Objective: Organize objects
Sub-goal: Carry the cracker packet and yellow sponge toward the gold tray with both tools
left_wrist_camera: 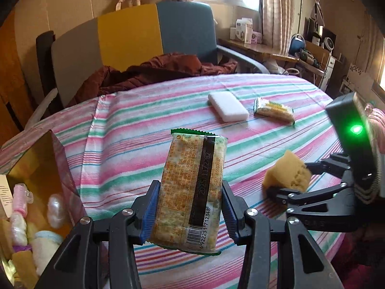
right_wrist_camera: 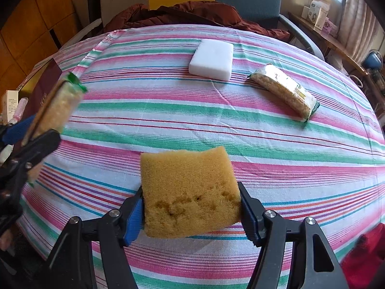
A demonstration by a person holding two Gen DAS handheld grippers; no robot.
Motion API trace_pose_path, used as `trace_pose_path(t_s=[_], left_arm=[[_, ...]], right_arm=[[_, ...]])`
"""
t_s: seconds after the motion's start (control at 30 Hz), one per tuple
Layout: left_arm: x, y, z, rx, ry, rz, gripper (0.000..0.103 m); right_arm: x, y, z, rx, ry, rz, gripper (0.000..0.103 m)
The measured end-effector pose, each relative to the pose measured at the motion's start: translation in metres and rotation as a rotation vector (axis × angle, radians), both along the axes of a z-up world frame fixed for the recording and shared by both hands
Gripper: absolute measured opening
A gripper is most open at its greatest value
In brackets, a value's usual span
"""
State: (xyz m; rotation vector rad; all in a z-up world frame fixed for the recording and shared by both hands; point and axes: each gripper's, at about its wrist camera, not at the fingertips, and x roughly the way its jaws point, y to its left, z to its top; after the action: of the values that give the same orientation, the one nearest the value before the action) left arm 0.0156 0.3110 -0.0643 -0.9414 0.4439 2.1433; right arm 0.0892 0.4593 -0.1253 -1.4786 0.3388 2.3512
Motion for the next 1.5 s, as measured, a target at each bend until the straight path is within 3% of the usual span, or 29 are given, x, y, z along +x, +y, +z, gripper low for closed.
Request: trace_pose_path(t_s=[0.5,1.0,1.23,1.5], left_arm=[[0.005,-0.026,0.023,0.063,0.007,0.022,0.049],[-0.001,-0.075,0.049,0.137,-0.002,0.082,0.049],[-0.019,-0.132,0.067,0.200,0.000,0.185,0.049],[-0.047,-0.229,0.065,0.218,-0.003,0.397,0.049]], right_arm=[[-0.007,-0.027,0.000,-0.022,0.030,0.091,0.068],[-0.010,-0.040,0.001,-0.038,0.046,0.108,0.068],[-0.008,-0.054,0.024,-0.031,0.104,0.119,0.067],[-0.023,-0.100,0.064,-0.091,0.240,0.181,0.068]])
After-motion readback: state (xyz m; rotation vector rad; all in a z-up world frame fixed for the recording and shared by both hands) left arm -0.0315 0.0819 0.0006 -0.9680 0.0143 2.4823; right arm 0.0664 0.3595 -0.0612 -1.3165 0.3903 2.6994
